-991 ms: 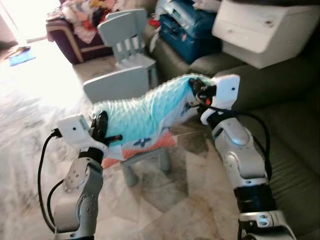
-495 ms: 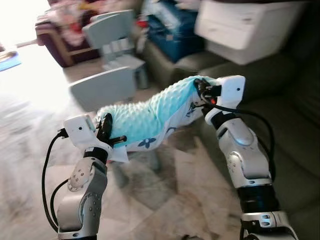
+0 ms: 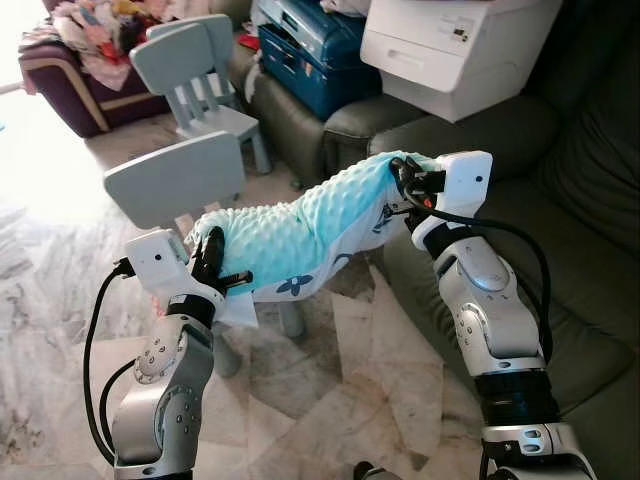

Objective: Move the pillow to the sofa

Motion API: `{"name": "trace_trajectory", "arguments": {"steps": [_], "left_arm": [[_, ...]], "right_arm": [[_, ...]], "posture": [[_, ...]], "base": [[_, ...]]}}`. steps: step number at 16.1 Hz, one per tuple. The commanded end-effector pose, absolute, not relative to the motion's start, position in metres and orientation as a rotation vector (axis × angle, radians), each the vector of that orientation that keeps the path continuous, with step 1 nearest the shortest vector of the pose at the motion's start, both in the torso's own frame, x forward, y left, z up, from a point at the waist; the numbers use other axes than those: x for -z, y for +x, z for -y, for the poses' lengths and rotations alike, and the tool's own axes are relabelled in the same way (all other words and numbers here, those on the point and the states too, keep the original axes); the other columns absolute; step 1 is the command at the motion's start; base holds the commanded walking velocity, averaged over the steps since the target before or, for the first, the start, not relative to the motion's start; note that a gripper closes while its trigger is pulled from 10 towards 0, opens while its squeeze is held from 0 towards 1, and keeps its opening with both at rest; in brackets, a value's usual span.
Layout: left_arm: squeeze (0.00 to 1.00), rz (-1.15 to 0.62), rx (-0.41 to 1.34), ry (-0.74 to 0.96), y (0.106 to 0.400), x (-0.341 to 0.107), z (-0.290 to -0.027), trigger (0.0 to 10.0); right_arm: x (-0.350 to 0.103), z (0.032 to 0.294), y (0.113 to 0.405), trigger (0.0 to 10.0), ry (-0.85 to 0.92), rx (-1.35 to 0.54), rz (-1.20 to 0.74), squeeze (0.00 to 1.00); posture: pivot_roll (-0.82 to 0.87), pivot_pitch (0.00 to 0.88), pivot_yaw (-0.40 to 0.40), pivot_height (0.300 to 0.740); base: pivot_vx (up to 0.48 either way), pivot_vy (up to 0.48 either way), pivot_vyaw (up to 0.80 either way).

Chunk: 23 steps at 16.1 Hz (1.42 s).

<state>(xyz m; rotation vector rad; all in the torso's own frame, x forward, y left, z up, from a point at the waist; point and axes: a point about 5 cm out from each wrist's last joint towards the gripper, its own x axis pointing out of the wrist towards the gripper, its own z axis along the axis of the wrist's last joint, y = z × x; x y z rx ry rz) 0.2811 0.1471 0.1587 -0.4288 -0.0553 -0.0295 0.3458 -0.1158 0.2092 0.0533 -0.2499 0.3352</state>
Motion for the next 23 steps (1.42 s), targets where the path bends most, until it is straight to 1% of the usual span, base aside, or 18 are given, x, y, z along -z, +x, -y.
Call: {"name": "trace_trajectory", "arguments": {"steps": [1,8,14,17,23], "left_arm": [[0.00,0.067,0.033,-0.438,0.2793,-0.1625,-0.1451,0.0],[0.00,0.071,0.046,-0.453,0.2782,-0.1635,-0.1437,0.0],[0.00,0.064,0.059,-0.474,0.2776,-0.1635,-0.1419,0.0],[0.00,0.062,0.067,-0.475,0.2781,-0.1637,-0.1415,0.0],[0.00,0.063,0.071,-0.476,0.2790,-0.1643,-0.1414,0.0]], "right_arm": [[-0.2161,0.1102,0.3448,10.0,0.055,-0.359,0.271,0.00],[-0.2153,0.1107,0.3452,10.0,0.061,-0.357,0.261,0.00],[-0.2155,0.1103,0.3446,10.0,0.066,-0.360,0.265,0.00],[-0.2156,0.1104,0.3439,10.0,0.063,-0.361,0.268,0.00],[-0.2158,0.1105,0.3443,10.0,0.061,-0.363,0.269,0.00]], "posture": [[-0.26,0.127,0.089,0.740],[-0.26,0.130,0.088,0.740],[-0.26,0.133,0.090,0.740],[-0.26,0.130,0.092,0.740],[-0.26,0.125,0.091,0.740]], "base": [[0.000,0.000,-0.80],[0.000,0.000,-0.80],[0.000,0.000,0.00],[0.000,0.354,0.00],[0.000,0.466,0.00]]}}
